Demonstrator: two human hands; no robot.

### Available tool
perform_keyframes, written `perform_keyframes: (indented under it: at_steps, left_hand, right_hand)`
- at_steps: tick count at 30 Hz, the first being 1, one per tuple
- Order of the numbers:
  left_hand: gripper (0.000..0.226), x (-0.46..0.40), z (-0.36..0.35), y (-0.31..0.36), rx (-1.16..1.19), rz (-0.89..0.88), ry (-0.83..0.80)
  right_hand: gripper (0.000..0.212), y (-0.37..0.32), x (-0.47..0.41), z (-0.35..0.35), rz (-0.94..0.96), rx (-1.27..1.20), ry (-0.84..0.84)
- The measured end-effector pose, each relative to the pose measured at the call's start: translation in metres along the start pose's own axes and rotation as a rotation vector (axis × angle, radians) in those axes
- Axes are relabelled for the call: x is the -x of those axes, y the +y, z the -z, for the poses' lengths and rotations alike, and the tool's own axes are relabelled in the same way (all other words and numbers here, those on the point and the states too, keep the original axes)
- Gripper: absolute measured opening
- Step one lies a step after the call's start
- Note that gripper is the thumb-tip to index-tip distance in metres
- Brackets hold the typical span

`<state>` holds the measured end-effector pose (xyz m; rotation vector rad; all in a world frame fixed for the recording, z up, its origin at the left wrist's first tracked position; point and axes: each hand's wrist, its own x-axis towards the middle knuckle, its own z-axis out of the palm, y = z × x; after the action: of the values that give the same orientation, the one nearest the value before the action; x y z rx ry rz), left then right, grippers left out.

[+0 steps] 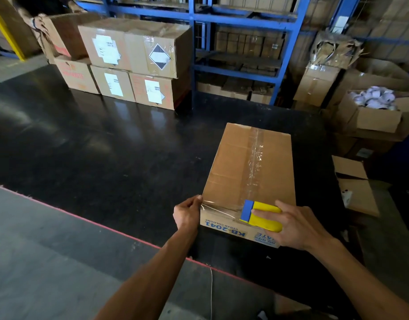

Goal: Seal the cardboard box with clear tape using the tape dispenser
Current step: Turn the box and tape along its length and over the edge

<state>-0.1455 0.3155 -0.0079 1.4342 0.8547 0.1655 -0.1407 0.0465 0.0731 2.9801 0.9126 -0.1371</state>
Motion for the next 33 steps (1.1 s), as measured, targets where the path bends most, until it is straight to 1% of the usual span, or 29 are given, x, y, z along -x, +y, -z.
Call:
perform_keyframes:
  at_steps: [3, 6, 8, 10, 12, 13, 14, 15, 16, 17, 18, 19, 20, 21, 22, 23, 25, 28, 30, 33]
  left_hand:
    - [0.013, -0.004, -0.001, -0.008, 0.0, 0.011, 0.003]
    - [0.003, -0.008, 0.002, -0.008, 0.028, 0.005, -0.028]
    - [0.002, -0.014, 0.006, -0.005, 0.063, 0.027, -0.087]
    - [0.003, -0.024, 0.011, -0.001, 0.109, 0.09, -0.167]
    - [0.009, -0.034, 0.018, 0.001, 0.177, 0.181, -0.148]
    - [0.013, -0.039, 0.022, 0.002, 0.145, 0.173, -0.094]
    - [0.019, -0.045, 0.025, 0.0, 0.001, 0.079, -0.03]
    - [0.022, -0.05, 0.026, -0.001, -0.227, -0.105, 0.031]
    - [0.025, -0.053, 0.024, -0.003, -0.431, -0.359, 0.064]
    - [0.029, -0.055, 0.021, -0.003, -0.579, -0.678, 0.063]
    - [0.036, -0.059, 0.015, -0.001, -0.681, -1.016, 0.016]
    - [0.045, -0.062, 0.006, 0.004, -0.788, -1.328, -0.103]
    - [0.052, -0.065, -0.003, 0.008, -0.926, -1.583, -0.25]
    - [0.057, -0.069, -0.011, 0.011, -1.087, -1.748, -0.4]
    - [0.061, -0.074, -0.019, 0.011, -1.222, -1.841, -0.529]
    - [0.062, -0.079, -0.024, 0.009, -1.304, -1.87, -0.625]
    - [0.064, -0.09, -0.027, 0.001, -1.345, -1.824, -0.717]
    - [0.064, -0.099, -0.027, -0.007, -1.259, -1.793, -0.747]
    - [0.064, -0.1, -0.028, -0.006, -1.214, -1.788, -0.771]
    - [0.064, -0.101, -0.027, -0.007, -1.175, -1.762, -0.765]
  right_hand:
    - [0.059, 0.0, 0.0, -0.003, -0.037, 0.061, -0.049]
    - [0.06, -0.002, -0.002, -0.008, -0.07, 0.1, -0.075]
    - [0.059, -0.004, -0.005, -0.005, -0.062, 0.121, -0.095]
    - [0.059, -0.003, -0.007, -0.004, -0.051, 0.113, -0.085]
    - [0.059, -0.003, -0.008, 0.0, -0.071, 0.102, -0.078]
    - [0.059, -0.003, -0.008, 0.001, -0.077, 0.1, -0.081]
    - [0.059, -0.004, -0.009, 0.002, -0.078, 0.098, -0.091]
    - [0.059, -0.004, -0.008, 0.001, -0.075, 0.095, -0.094]
    - [0.06, -0.005, -0.008, 0.0, -0.077, 0.093, -0.097]
    - [0.06, -0.005, -0.009, 0.0, -0.082, 0.086, -0.094]
    - [0.06, -0.004, -0.009, 0.0, -0.088, 0.076, -0.094]
    - [0.06, -0.004, -0.01, 0.0, -0.087, 0.062, -0.09]
    - [0.06, -0.004, -0.01, 0.001, -0.084, 0.052, -0.086]
    - [0.059, -0.004, -0.01, 0.001, -0.08, 0.048, -0.082]
    - [0.059, -0.004, -0.01, 0.002, -0.08, 0.047, -0.083]
    - [0.058, -0.004, -0.01, 0.002, -0.071, 0.044, -0.068]
    - [0.058, -0.005, -0.01, 0.002, -0.041, 0.054, -0.033]
    - [0.062, -0.01, -0.01, 0.0, -0.033, 0.104, -0.059]
    - [0.065, -0.009, -0.009, -0.003, -0.016, 0.112, -0.024]
    - [0.063, -0.002, -0.007, -0.004, 0.02, 0.099, -0.003]
